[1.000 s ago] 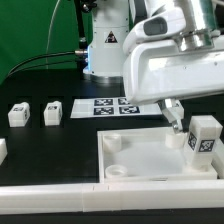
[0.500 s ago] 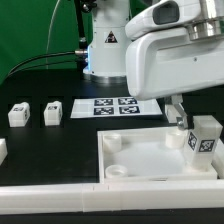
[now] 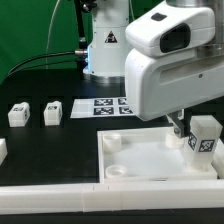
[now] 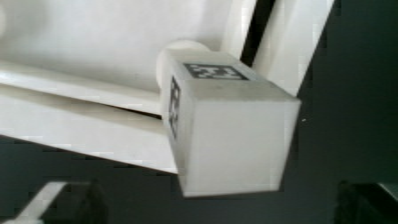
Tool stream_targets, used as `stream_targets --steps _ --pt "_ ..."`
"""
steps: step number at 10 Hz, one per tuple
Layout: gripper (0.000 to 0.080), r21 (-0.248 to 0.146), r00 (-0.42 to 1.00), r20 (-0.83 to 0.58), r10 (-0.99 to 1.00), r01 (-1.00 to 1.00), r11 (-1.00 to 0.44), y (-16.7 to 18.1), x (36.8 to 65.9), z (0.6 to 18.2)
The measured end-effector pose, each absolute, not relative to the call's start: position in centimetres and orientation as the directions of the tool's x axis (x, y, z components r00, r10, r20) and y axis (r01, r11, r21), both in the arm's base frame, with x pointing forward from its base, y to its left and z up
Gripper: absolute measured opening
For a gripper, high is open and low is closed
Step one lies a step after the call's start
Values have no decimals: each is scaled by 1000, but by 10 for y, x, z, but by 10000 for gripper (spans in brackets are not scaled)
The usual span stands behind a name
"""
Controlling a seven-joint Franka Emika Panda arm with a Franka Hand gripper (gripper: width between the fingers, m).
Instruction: Assemble one leg
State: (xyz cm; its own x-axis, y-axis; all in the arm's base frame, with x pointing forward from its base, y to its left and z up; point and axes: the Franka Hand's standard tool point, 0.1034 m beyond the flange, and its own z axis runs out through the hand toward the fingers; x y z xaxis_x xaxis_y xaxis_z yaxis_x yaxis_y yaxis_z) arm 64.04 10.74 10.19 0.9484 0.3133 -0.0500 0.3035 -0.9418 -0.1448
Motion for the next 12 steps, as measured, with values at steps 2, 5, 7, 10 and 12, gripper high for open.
stream_targets --steps 2,5,7,10,12 --pt "649 -145 948 -51 313 303 -942 107 640 101" --pt "649 -127 957 -16 289 285 -950 96 644 96" --pt "649 -119 960 -6 281 278 -953 89 639 91" --pt "649 -118 960 -6 278 276 -954 87 635 85" --pt "386 -119 960 -8 279 276 -954 87 635 84"
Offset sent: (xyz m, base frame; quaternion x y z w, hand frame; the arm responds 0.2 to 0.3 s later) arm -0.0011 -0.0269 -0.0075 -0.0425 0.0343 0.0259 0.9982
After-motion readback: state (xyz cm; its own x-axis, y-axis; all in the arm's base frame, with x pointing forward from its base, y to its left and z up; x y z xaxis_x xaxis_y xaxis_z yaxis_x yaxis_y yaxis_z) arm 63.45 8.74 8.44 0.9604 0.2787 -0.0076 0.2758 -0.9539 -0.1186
